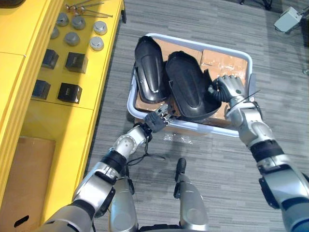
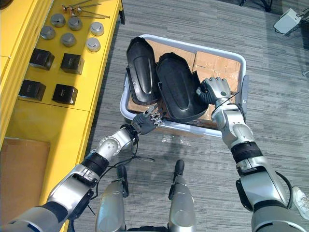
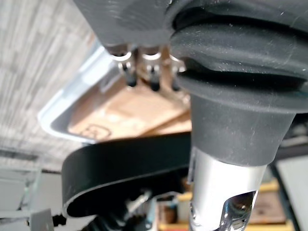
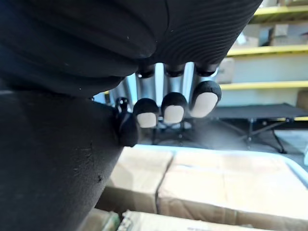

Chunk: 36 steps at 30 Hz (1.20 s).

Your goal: Walk over and take plastic housings, then place them on the shelf

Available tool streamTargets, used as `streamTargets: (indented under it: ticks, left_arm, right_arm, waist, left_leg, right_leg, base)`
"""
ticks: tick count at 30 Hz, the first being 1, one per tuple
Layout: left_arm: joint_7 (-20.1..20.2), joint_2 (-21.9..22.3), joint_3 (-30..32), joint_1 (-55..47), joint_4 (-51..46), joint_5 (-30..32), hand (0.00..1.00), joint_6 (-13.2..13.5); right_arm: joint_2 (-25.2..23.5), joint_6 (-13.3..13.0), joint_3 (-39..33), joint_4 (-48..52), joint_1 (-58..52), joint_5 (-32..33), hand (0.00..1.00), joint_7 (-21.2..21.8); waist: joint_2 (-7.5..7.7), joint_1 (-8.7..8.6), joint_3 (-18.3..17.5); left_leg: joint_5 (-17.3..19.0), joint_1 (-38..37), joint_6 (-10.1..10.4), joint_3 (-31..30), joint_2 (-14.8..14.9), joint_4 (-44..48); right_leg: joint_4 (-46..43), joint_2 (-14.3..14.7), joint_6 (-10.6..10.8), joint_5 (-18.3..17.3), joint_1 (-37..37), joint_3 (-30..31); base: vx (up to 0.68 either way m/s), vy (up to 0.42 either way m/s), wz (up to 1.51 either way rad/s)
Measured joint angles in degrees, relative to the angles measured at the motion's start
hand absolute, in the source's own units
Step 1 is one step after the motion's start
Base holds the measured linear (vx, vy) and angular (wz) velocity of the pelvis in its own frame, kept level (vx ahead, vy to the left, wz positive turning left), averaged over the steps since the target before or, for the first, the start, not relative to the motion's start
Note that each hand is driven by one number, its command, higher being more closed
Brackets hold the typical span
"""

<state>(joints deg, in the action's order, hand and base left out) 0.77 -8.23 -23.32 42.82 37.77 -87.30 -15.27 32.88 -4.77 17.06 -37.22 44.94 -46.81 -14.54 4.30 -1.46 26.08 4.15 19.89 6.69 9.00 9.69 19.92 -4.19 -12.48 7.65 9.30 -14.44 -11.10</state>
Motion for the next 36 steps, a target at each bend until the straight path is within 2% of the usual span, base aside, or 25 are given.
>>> streamTargets:
  ticks: [3, 5, 13, 19, 20, 24, 27, 29, 32, 36]
  left_arm:
    - [-0.03, 1.43, -0.4, 0.0, 0.1, -0.02, 0.0, 0.07]
    - [-0.05, 2.59, -0.62, 0.0, 0.25, 0.05, 0.0, 0.01]
    - [-0.62, 3.89, -4.87, -0.02, 3.52, 2.48, 0.0, -0.19]
    - [-0.57, 4.33, -6.37, -0.08, 4.12, 5.29, 0.0, -0.11]
    - [-0.53, 4.33, -6.58, -0.08, 4.12, 6.54, 1.0, -0.07]
    - [-0.22, 4.32, -7.17, -0.36, 4.17, 9.42, 1.0, 0.21]
    - [0.17, 4.32, -7.97, -0.73, 4.18, 11.79, 1.0, 1.52]
    - [0.11, 4.3, -9.43, -1.59, 4.19, 12.77, 1.0, 5.15]
    - [-0.19, 4.3, -10.48, -1.89, 4.19, 13.64, 1.0, 8.36]
    - [-0.2, 4.3, -10.73, -2.1, 4.15, 14.2, 1.0, 11.22]
  right_arm:
    - [-0.11, -0.65, 1.45, 0.0, -0.26, -1.24, 1.0, -0.81]
    - [-0.28, -2.02, 2.25, -0.05, -1.28, -1.47, 1.0, -1.63]
    - [-2.0, -5.95, 4.53, -1.25, -1.85, -3.75, 1.0, -3.32]
    - [-2.89, -6.2, 4.54, -1.24, -1.86, -5.8, 1.0, -4.48]
    - [-2.9, -6.19, 4.54, -1.23, -1.86, -5.8, 1.0, -4.48]
    - [-3.24, -6.04, 4.53, -1.23, -2.08, -5.83, 1.0, -4.47]
    - [-3.28, -6.04, 4.53, -0.98, -2.43, -5.83, 1.0, -4.54]
    - [-3.3, -6.04, 4.46, 0.66, -3.1, -5.83, 1.0, -5.45]
    - [-3.32, -6.04, 4.4, 0.88, -3.18, -5.85, 1.0, -5.76]
    - [-3.73, -5.99, 3.97, 1.28, -3.22, -5.85, 1.0, -7.33]
  waist:
    - [-0.82, -0.08, -0.42]
    - [-1.64, 0.02, -0.85]
    - [-1.7, 0.46, -0.89]
    - [-1.67, 0.5, -0.9]
    - [-1.66, 0.5, -0.91]
    - [-1.57, 0.52, -0.92]
    - [-1.32, 0.42, -1.01]
    - [-0.53, 0.3, -1.25]
    - [0.06, 0.06, -1.23]
    - [0.22, 0.19, -1.19]
  left_leg:
    - [0.0, -0.02, 0.0, 0.0, 0.02, 0.01]
    - [0.0, -0.06, 0.0, -0.02, 0.04, -0.01]
    - [0.02, -0.69, 0.06, 0.04, 0.44, -0.18]
    - [0.02, -0.8, 0.06, 0.04, 0.45, -0.27]
    - [0.02, -0.84, 0.06, 0.04, 0.49, -0.26]
    - [0.09, -1.35, 0.17, -0.03, 0.91, -0.27]
    - [0.18, -1.96, 0.31, 0.08, 1.18, -0.4]
    - [0.21, -1.94, 0.37, 0.13, 1.48, -0.49]
    - [0.19, -1.98, 0.39, 0.21, 1.52, -0.65]
    - [0.03, -2.64, 0.59, 0.59, 1.52, -1.53]
  right_leg:
    - [0.0, 0.0, 0.0, 0.0, 0.02, 0.01]
    - [0.04, 0.01, 0.0, 0.0, 0.11, 0.0]
    - [0.17, 0.38, -0.01, 0.0, 0.62, 0.03]
    - [0.26, 0.4, 0.02, 0.1, 0.77, 0.05]
    - [0.31, 0.44, 0.01, 0.12, 0.84, 0.05]
    - [1.17, 0.94, -0.07, 0.38, 1.8, -0.02]
    - [1.55, 1.24, -0.08, 0.38, 2.47, 0.02]
    - [1.82, 1.58, -0.09, 0.37, 2.45, 0.04]
    - [1.87, 1.61, -0.09, 0.38, 2.44, 0.05]
    - [1.87, 1.62, -0.1, 0.38, 2.46, 0.23]
  base:
    - [0.0, 0.0, 0.0]
    - [0.0, 0.0, 0.0]
    - [0.0, 0.0, 0.0]
    - [0.0, 0.0, 0.0]
    - [0.0, 0.0, 0.0]
    - [0.0, 0.0, 0.0]
    - [0.0, -0.004, -0.03]
    - [0.0, -0.007, -0.04]
    - [0.0, 0.0, 0.0]
    - [0.01, 0.002, -0.03]
